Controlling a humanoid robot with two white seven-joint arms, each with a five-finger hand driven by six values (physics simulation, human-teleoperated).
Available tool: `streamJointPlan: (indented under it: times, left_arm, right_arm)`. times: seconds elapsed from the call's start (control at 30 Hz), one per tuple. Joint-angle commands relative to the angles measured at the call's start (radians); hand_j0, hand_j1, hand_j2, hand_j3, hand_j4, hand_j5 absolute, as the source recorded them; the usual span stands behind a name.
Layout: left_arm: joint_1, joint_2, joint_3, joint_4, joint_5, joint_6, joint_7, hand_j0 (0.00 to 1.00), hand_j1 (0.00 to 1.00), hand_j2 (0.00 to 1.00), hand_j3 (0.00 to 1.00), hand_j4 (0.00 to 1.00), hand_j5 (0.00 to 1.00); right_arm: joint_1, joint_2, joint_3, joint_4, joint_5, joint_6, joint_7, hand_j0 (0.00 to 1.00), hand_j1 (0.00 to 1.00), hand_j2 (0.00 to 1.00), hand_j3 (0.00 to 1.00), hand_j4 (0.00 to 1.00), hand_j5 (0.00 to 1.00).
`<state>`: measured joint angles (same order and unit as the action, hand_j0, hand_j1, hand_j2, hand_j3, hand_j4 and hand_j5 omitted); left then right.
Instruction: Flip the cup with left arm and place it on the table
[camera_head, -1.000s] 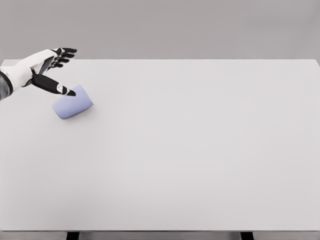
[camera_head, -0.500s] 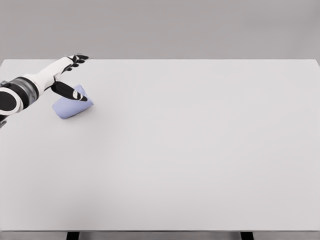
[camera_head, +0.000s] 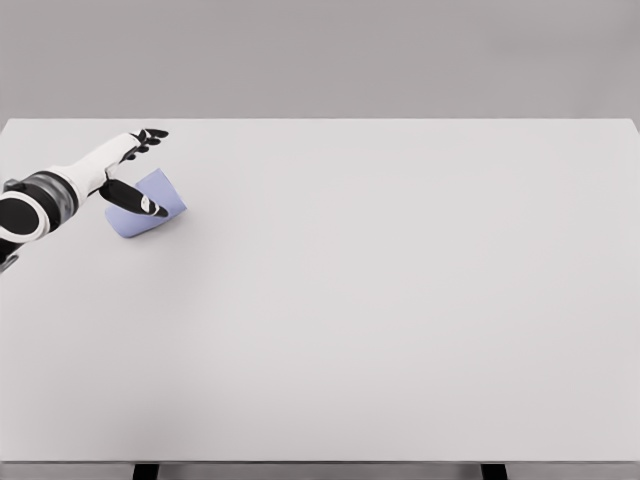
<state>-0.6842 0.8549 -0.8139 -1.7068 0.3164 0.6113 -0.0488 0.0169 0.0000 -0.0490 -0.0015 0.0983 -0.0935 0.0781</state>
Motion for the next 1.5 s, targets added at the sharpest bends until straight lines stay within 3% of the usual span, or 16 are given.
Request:
streamJointPlan:
  times: [0.0, 0.23, 0.5, 0.57, 1.13, 1.3, 1.4, 1.47]
  left_arm:
    - [0.000, 0.000, -0.001, 0.002, -0.005, 0.000, 0.000, 1.00, 1.00, 1.00, 1.00, 1.00, 1.00]
    - [0.028, -0.037, -0.002, 0.044, -0.059, 0.000, 0.001, 1.00, 1.00, 1.00, 1.00, 1.00, 1.00]
    - [0.031, -0.048, -0.002, 0.070, -0.062, 0.000, 0.006, 1.00, 1.00, 1.00, 1.00, 1.00, 1.00]
    - [0.034, -0.077, -0.002, 0.095, -0.106, 0.000, 0.006, 1.00, 1.00, 1.00, 1.00, 1.00, 1.00]
    - [0.060, -0.094, -0.002, 0.110, -0.131, 0.000, 0.007, 0.99, 0.99, 0.99, 0.99, 0.99, 0.99]
    - [0.060, -0.112, -0.002, 0.119, -0.128, 0.000, 0.021, 0.62, 0.62, 0.62, 0.62, 0.62, 0.62]
    - [0.060, -0.117, -0.001, 0.119, -0.123, 0.000, 0.021, 0.47, 0.47, 0.47, 0.47, 0.47, 0.47]
    - [0.060, -0.117, -0.001, 0.119, -0.122, 0.000, 0.021, 0.44, 0.44, 0.44, 0.44, 0.44, 0.44]
  right_arm:
    - [0.000, 0.000, 0.000, 0.000, 0.000, 0.000, 0.000, 1.00, 1.00, 1.00, 1.00, 1.00, 1.00]
    - [0.000, 0.000, 0.000, 0.000, 0.000, 0.000, 0.000, 1.00, 1.00, 1.00, 1.00, 1.00, 1.00]
    - [0.000, 0.000, 0.000, 0.000, 0.000, 0.000, 0.000, 1.00, 1.00, 1.00, 1.00, 1.00, 1.00]
    - [0.000, 0.000, 0.000, 0.000, 0.000, 0.000, 0.000, 1.00, 1.00, 1.00, 1.00, 1.00, 1.00]
    - [0.000, 0.000, 0.000, 0.000, 0.000, 0.000, 0.000, 1.00, 1.00, 1.00, 1.00, 1.00, 1.00]
    - [0.000, 0.000, 0.000, 0.000, 0.000, 0.000, 0.000, 1.00, 1.00, 1.00, 1.00, 1.00, 1.00]
    - [0.000, 0.000, 0.000, 0.000, 0.000, 0.000, 0.000, 1.00, 1.00, 1.00, 1.00, 1.00, 1.00]
    - [0.000, 0.000, 0.000, 0.000, 0.000, 0.000, 0.000, 1.00, 1.00, 1.00, 1.00, 1.00, 1.00]
